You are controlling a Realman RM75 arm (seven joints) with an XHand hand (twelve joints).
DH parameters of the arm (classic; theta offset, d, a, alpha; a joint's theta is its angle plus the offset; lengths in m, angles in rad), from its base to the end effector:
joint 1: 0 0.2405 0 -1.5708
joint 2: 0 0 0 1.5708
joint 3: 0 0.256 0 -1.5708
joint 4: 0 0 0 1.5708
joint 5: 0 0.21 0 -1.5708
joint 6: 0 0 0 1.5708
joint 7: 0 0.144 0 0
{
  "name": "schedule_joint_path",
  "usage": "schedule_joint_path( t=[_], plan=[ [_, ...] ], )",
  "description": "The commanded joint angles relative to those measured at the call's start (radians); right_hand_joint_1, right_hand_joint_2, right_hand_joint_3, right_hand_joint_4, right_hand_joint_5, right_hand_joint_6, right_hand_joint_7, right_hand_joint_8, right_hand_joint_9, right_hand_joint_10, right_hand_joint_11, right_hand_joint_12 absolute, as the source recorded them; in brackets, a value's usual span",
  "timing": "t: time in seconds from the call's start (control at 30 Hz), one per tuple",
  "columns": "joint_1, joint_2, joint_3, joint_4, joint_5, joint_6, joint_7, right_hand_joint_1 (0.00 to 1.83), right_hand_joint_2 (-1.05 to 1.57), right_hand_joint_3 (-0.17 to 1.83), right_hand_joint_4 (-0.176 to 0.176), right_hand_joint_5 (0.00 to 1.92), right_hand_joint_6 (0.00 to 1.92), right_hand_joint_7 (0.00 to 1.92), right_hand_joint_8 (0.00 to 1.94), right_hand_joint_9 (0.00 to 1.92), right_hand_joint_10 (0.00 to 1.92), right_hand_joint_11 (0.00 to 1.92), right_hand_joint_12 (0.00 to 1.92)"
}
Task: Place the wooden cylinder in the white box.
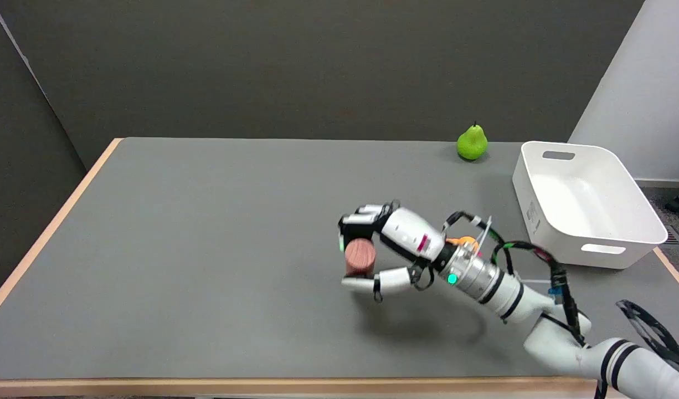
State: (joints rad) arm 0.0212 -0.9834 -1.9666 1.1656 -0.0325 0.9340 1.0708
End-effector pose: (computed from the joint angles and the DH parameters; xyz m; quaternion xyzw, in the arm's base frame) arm -0.2851 -0.2974 0.2833 0.8737 -0.1578 0.2104 0.4093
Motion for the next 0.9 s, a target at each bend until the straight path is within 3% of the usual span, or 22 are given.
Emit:
schedule_joint_path(
  t=[0.03,0.47,0.73,0.9],
  plan=[
    [0.052,0.012,0.281,0.145,0.109,-0.112,-0.299,0.98,0.98,0.62,-0.018,0.72,1.55,0.88,1.7,0.87,1.77,0.6,1.91],
    [0.114,0.088,0.628,0.145,0.168,-0.401,-0.418,0.97,0.98,0.62,-0.01,0.72,1.55,0.89,1.71,0.87,1.77,0.6,1.92],
    [0.127,0.213,0.773,-0.001,0.168,-0.609,-0.419,0.97,0.99,0.6,-0.014,0.72,1.55,0.88,1.72,0.87,1.77,0.54,1.92],
    [0.056,0.237,0.868,-0.054,0.166,-0.696,-0.419,0.97,1.0,0.6,-0.016,0.71,1.55,0.87,1.72,0.86,1.78,0.52,1.92]
  ],
)
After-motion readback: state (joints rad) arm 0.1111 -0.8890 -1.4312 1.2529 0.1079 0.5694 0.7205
